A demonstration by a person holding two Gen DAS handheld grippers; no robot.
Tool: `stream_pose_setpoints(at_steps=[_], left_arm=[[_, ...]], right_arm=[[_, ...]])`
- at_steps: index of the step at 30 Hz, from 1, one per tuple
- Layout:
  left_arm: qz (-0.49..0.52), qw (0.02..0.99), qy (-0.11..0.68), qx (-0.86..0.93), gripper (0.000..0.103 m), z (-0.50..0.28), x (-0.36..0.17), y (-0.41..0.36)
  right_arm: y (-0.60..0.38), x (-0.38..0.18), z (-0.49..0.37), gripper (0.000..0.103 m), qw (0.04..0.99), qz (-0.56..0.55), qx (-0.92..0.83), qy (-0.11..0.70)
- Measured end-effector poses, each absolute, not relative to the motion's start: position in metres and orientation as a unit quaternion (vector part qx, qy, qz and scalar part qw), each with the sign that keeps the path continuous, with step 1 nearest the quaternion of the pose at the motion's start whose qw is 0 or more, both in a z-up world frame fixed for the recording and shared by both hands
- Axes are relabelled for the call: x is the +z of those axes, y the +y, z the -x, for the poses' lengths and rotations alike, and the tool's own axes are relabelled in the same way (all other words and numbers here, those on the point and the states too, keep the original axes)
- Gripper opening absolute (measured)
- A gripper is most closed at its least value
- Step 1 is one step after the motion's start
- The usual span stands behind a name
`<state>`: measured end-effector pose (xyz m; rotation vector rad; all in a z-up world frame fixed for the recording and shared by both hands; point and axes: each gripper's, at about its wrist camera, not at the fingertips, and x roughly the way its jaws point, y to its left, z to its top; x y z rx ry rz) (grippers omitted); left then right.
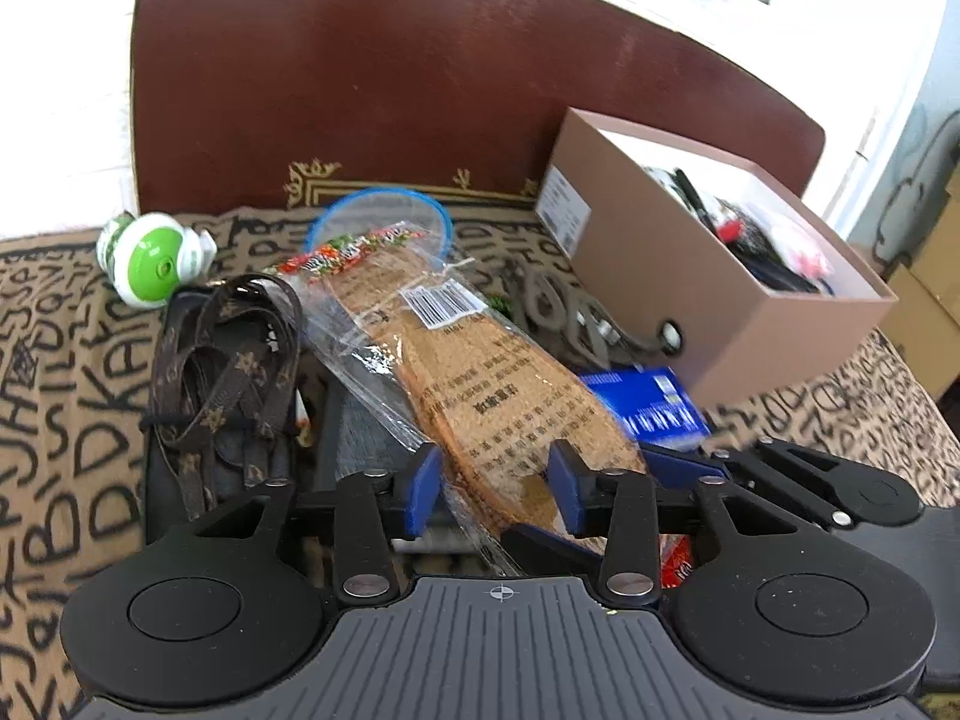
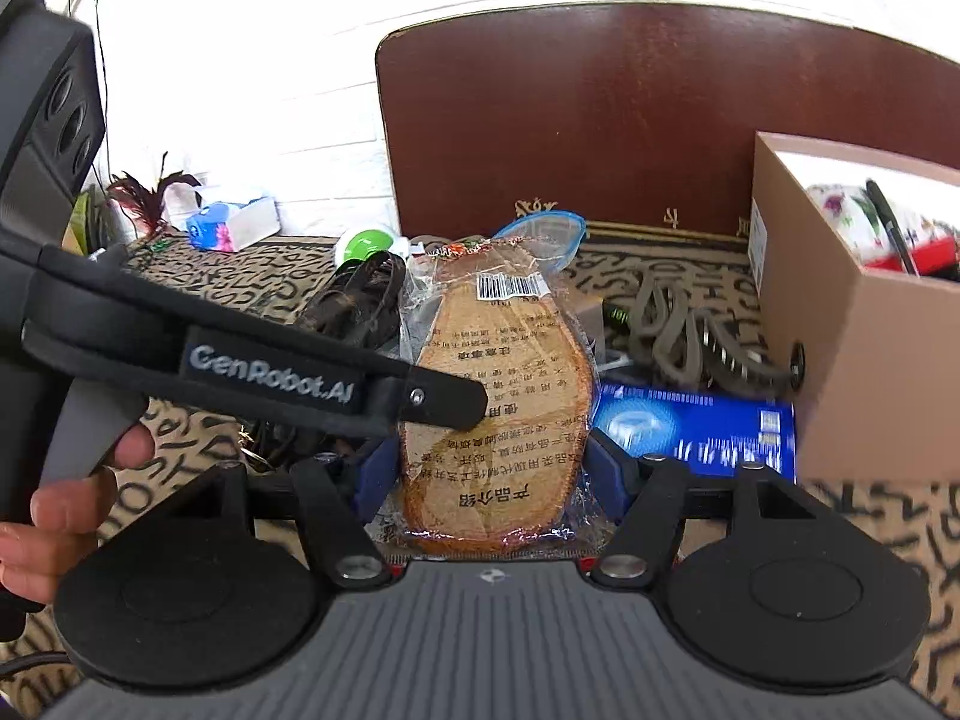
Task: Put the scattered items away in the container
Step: 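Lower the left gripper onto the bagged shoe insole and close it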
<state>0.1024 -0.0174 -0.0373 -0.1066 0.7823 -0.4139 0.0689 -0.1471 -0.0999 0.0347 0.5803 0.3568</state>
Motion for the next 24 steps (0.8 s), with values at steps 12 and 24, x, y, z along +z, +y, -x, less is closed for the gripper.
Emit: stream_pose_setpoints(at_steps=[12, 24], left_arm=[[0.036, 0.907, 0.375, -0.187, 0.081, -0.123, -0.04, -0.02], [0.065, 0.9, 0.379, -0.206, 0.067, -0.11, -0.035, -0.02]], right_arm=[[-0.137, -0.103, -0.084, 0.083, 0.945, -0.003, 0.17, 0.28], [-0.142, -0.097, -0.064, 0.07, 0.943, -0.017, 0.176, 0.281]])
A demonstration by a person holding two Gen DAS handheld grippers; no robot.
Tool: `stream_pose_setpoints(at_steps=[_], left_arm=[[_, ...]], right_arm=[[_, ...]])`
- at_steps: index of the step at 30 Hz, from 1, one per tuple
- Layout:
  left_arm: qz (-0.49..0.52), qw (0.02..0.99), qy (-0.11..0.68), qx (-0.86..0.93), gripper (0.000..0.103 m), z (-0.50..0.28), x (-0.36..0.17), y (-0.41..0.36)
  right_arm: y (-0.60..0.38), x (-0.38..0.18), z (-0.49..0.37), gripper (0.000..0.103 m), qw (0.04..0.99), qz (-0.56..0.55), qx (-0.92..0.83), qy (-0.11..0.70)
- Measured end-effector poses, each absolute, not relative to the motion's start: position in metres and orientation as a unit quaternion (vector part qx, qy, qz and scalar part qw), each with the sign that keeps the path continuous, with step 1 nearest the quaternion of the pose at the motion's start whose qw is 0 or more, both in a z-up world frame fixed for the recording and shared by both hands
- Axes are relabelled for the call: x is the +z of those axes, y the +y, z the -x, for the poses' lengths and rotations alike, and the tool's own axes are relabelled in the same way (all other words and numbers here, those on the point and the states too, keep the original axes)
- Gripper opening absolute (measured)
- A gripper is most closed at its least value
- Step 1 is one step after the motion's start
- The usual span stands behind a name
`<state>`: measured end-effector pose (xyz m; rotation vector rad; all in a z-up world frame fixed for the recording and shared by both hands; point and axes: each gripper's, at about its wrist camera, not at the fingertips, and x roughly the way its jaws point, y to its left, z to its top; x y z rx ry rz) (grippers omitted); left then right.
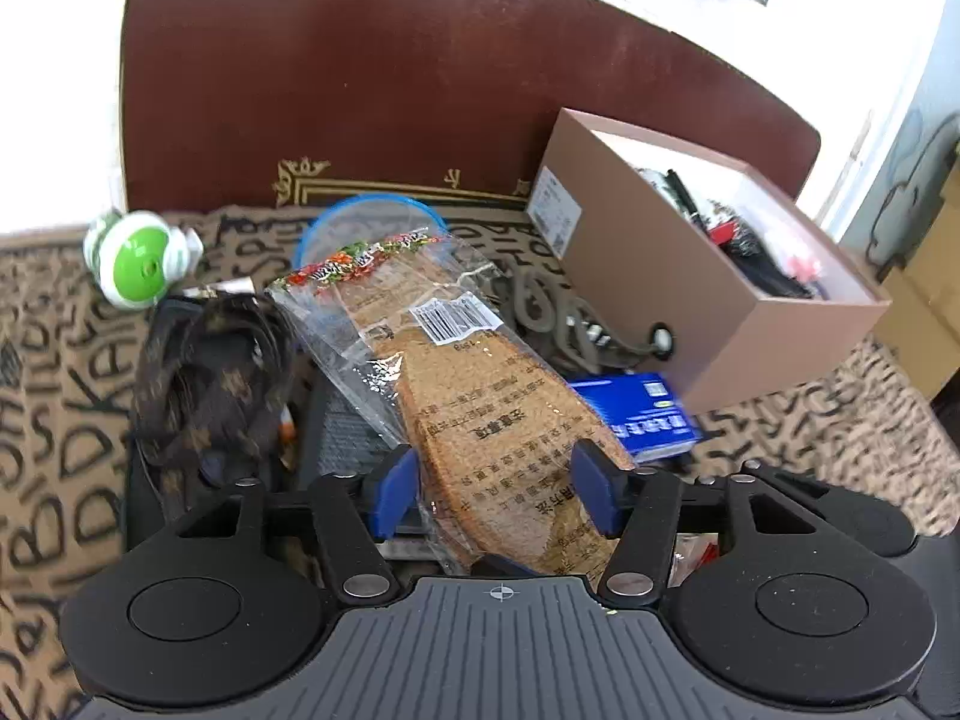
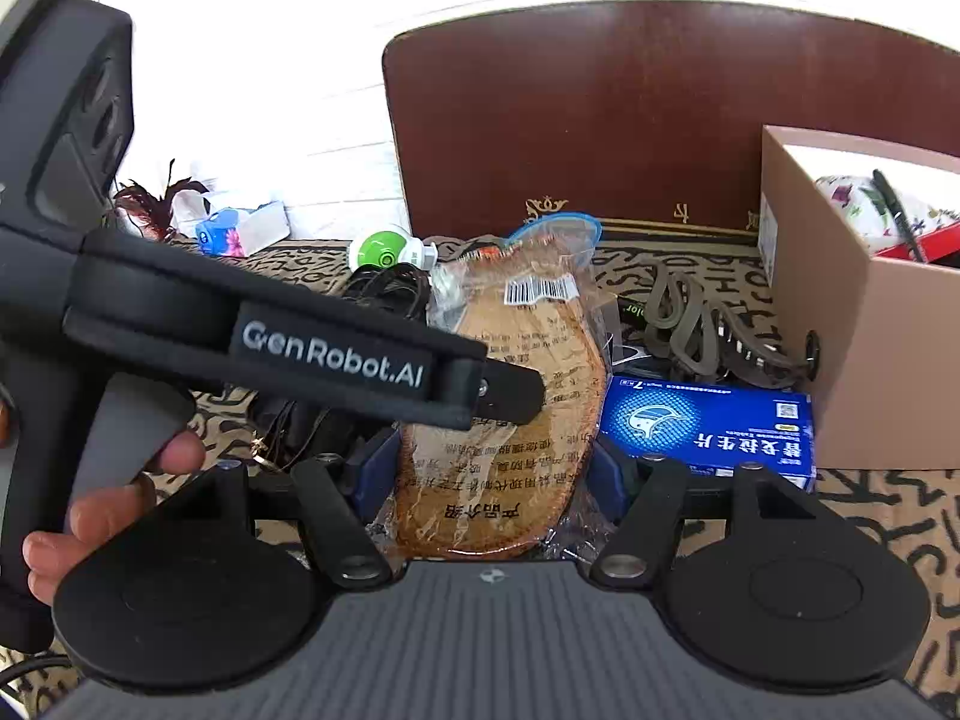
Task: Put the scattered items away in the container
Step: 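Lower the left gripper onto the bagged shoe insole and close it, then lift the insole with the left gripper and lower it into the shoebox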
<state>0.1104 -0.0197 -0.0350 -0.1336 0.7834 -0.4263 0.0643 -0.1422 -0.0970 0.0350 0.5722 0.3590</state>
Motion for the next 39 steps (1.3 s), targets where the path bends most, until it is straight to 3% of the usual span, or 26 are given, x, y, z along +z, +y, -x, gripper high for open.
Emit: stream_pose_setpoints(at_steps=[12, 21, 39], left_arm=[[0.054, 0.919, 0.307, -0.241, 0.065, -0.078, 0.024, -0.046], [0.043, 0.916, 0.269, -0.294, 0.066, -0.096, 0.066, -0.097], [0.033, 0.883, 0.286, -0.371, 0.067, -0.197, 0.059, -0.239]], right_arm=[[-0.158, -0.048, -0.027, 0.069, 0.969, 0.003, 0.151, 0.194], [-0.197, -0.015, -0.026, 0.069, 0.985, 0.015, 0.098, 0.14], [-0.331, -0.013, -0.092, 0.069, 0.988, 0.003, 0.022, 0.151]])
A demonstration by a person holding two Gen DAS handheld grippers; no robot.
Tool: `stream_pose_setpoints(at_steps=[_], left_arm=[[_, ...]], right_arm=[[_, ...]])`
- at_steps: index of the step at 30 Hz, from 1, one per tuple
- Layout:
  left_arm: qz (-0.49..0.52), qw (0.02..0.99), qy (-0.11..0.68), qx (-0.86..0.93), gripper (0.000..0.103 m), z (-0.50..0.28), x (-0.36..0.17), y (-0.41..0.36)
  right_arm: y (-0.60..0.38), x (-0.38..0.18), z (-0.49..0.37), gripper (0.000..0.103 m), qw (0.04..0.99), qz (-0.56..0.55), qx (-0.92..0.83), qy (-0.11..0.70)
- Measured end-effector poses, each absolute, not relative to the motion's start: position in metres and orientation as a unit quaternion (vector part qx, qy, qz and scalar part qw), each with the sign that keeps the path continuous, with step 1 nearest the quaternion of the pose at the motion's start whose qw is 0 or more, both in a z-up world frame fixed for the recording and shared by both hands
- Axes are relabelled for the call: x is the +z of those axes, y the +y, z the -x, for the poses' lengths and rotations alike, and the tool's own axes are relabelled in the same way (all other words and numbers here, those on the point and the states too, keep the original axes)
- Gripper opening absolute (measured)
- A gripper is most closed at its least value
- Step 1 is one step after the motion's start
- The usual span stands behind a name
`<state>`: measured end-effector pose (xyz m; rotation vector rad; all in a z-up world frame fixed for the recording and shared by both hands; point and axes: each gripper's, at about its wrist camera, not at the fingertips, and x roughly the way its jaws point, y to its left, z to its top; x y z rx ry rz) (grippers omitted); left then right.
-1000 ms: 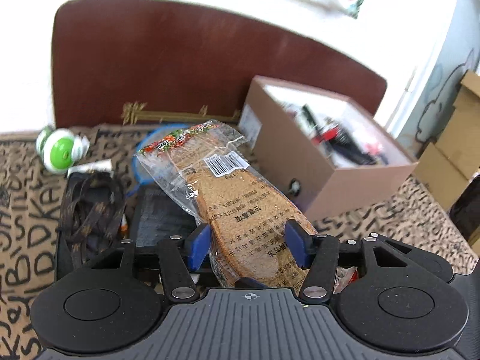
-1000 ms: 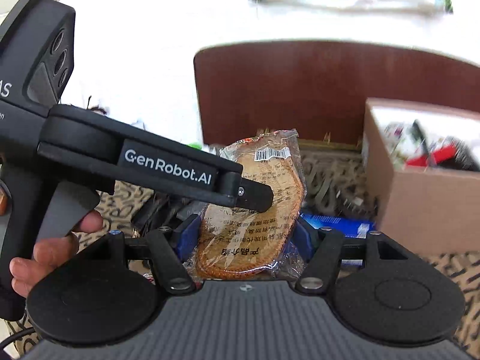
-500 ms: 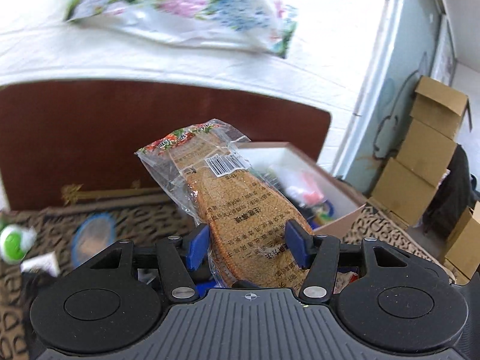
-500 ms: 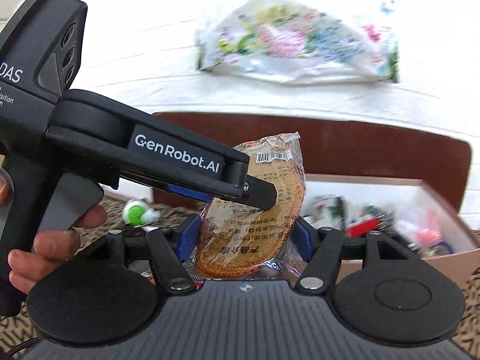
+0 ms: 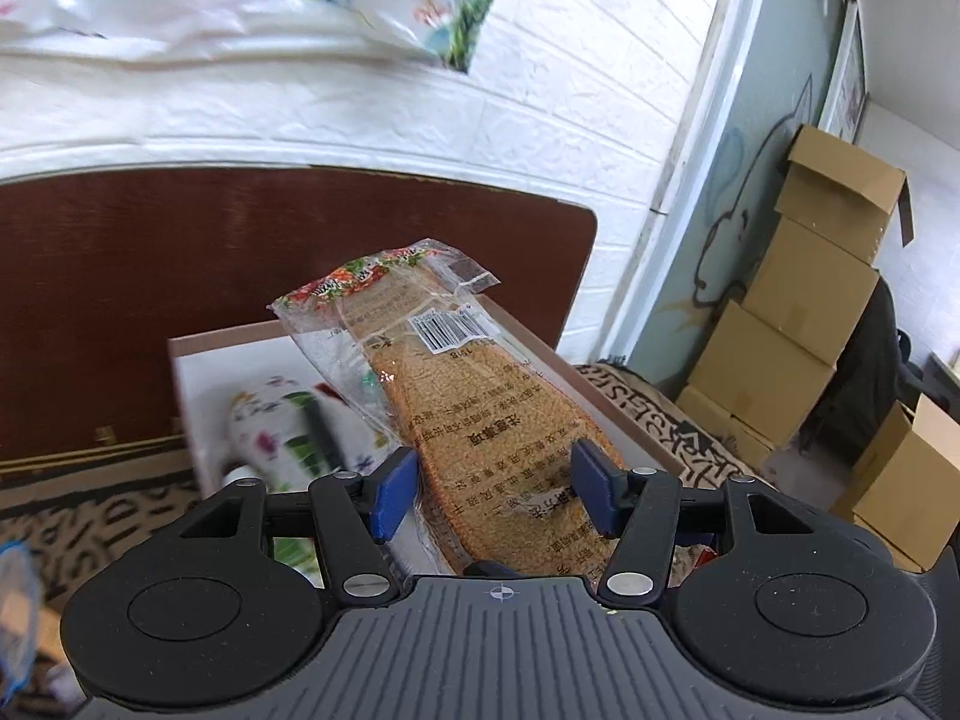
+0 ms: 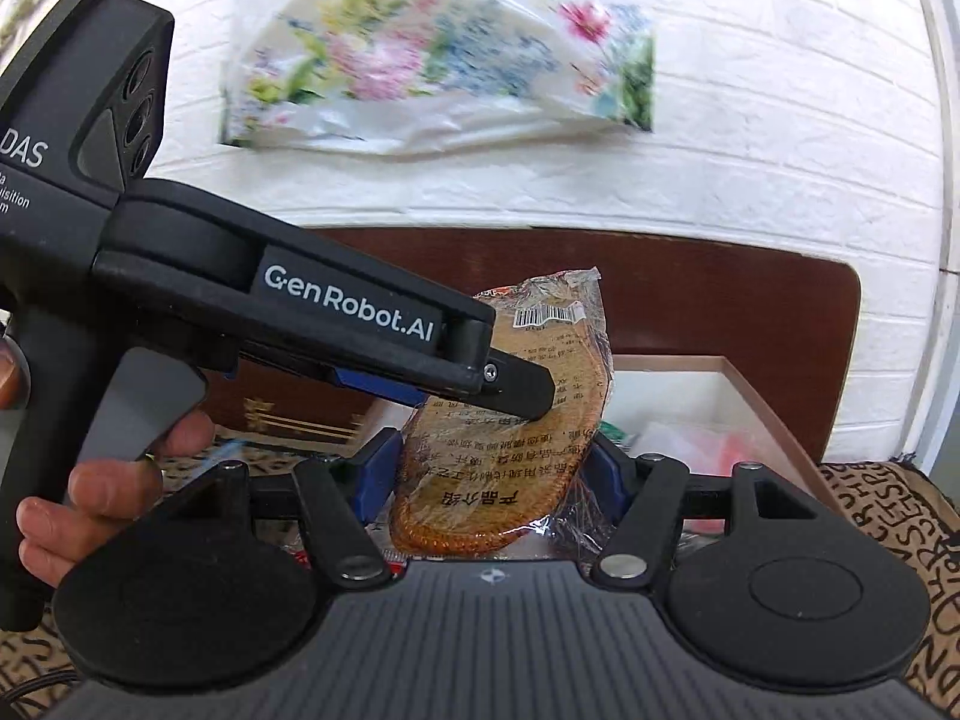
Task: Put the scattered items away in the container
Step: 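Lift the insole with the left gripper and lower it into the shoebox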
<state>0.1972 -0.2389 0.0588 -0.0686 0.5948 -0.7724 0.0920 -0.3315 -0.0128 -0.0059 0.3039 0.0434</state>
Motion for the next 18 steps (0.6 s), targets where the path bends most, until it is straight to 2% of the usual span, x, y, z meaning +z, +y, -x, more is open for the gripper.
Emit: stream_pose_setpoints(at_steps=[5, 8, 9, 12, 15, 17, 18], left_arm=[[0.034, 0.879, 0.303, -0.367, 0.069, -0.234, 0.04, -0.261], [0.024, 0.872, 0.331, -0.361, 0.079, -0.256, 0.023, -0.271], [0.02, 0.869, 0.341, -0.357, 0.081, -0.261, 0.017, -0.273], [0.022, 0.868, 0.347, -0.354, 0.086, -0.267, 0.005, -0.267], [0.03, 0.87, 0.344, -0.35, 0.088, -0.269, -0.001, -0.262], [0.028, 0.869, 0.348, -0.349, 0.088, -0.269, -0.003, -0.262], [0.029, 0.87, 0.349, -0.348, 0.088, -0.268, -0.003, -0.263]], right_arm=[[-0.361, -0.024, -0.127, 0.07, 0.984, 0.0, 0.029, 0.175], [-0.375, -0.037, -0.148, 0.073, 0.979, -0.008, 0.026, 0.203], [-0.377, -0.041, -0.153, 0.077, 0.977, -0.002, 0.014, 0.211], [-0.378, -0.046, -0.153, 0.084, 0.976, 0.025, -0.004, 0.215], [-0.375, -0.048, -0.15, 0.085, 0.977, 0.029, -0.006, 0.212], [-0.37, -0.05, -0.151, 0.079, 0.976, 0.043, -0.018, 0.214], [-0.368, -0.05, -0.15, 0.067, 0.975, 0.051, -0.02, 0.215]])
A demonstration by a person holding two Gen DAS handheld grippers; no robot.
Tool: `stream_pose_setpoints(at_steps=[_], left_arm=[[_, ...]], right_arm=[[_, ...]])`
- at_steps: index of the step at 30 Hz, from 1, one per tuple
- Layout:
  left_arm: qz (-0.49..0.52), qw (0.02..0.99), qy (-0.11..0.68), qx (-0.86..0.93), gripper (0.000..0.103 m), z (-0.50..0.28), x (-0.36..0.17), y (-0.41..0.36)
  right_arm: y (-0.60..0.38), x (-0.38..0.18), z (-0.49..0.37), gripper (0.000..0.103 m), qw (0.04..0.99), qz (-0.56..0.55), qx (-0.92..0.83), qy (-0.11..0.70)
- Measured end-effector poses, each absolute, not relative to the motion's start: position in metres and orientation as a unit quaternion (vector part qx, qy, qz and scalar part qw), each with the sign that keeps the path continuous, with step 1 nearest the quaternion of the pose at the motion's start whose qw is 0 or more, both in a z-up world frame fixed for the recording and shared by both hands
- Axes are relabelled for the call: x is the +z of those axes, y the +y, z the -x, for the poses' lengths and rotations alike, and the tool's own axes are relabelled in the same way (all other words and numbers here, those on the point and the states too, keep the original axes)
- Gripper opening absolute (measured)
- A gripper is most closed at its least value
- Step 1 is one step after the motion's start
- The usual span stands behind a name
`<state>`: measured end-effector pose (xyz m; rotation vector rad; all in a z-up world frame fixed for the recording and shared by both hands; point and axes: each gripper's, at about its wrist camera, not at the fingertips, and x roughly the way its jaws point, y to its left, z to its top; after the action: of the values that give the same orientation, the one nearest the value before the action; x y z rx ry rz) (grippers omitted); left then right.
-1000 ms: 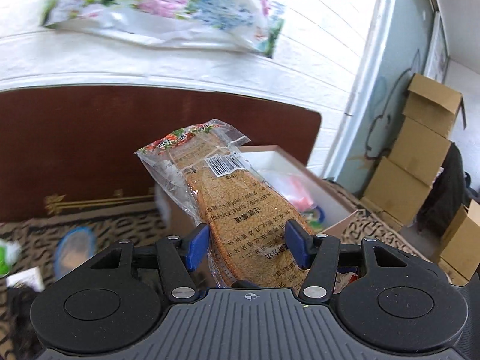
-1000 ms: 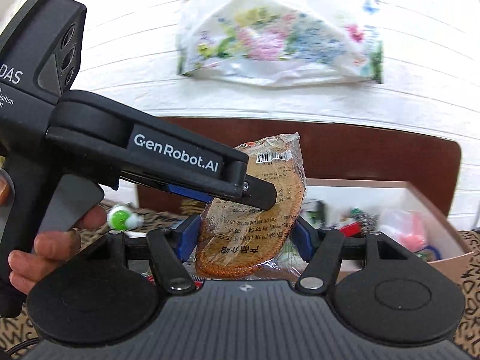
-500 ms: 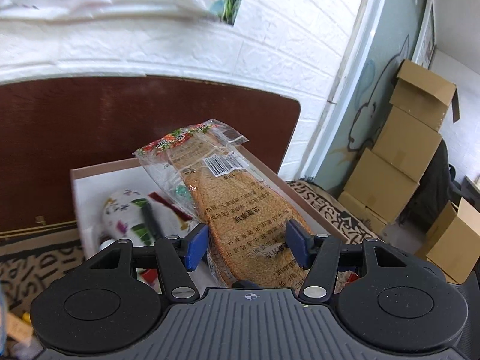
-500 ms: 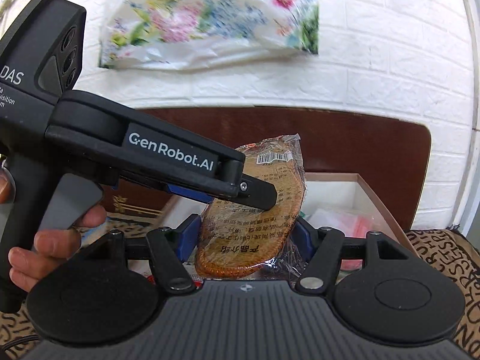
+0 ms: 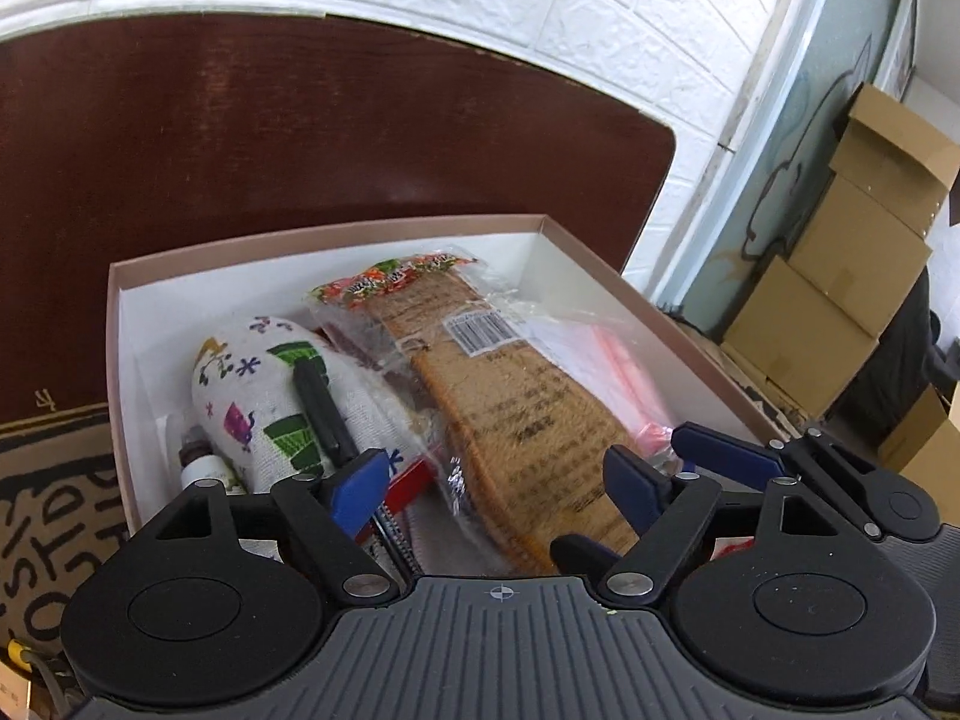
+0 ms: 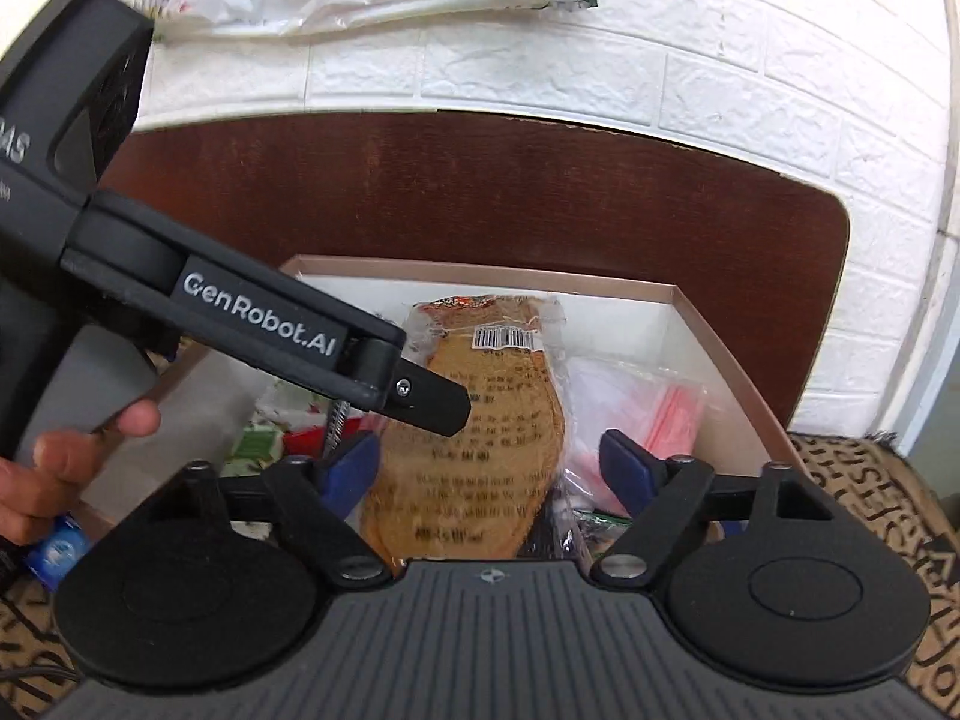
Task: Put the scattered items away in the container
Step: 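Lift the insole with the left gripper and lower it into the shoebox, then open the left gripper and withdraw it from the shoebox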
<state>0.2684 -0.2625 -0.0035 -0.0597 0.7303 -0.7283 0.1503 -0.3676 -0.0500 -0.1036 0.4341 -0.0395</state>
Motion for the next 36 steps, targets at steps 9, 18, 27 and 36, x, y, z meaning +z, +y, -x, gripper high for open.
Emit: stream_pose_setpoints(at_steps=[9, 18, 27, 36], left_arm=[[0.019, 0.877, 0.34, -0.339, 0.092, -0.262, 0.0, -0.268], [0.009, 0.878, 0.347, -0.331, 0.092, -0.259, -0.002, -0.269], [-0.005, 0.902, 0.298, -0.313, 0.103, -0.21, 0.026, -0.242], [-0.028, 0.922, 0.278, -0.27, 0.103, -0.143, 0.031, -0.209]], right_arm=[[-0.36, -0.049, -0.164, 0.058, 0.968, 0.047, -0.021, 0.244], [-0.356, -0.047, -0.161, 0.085, 0.969, 0.022, -0.017, 0.246], [-0.34, -0.021, -0.115, 0.103, 0.982, 0.015, -0.026, 0.185], [-0.288, -0.012, -0.069, 0.103, 0.984, 0.035, 0.004, 0.176]])
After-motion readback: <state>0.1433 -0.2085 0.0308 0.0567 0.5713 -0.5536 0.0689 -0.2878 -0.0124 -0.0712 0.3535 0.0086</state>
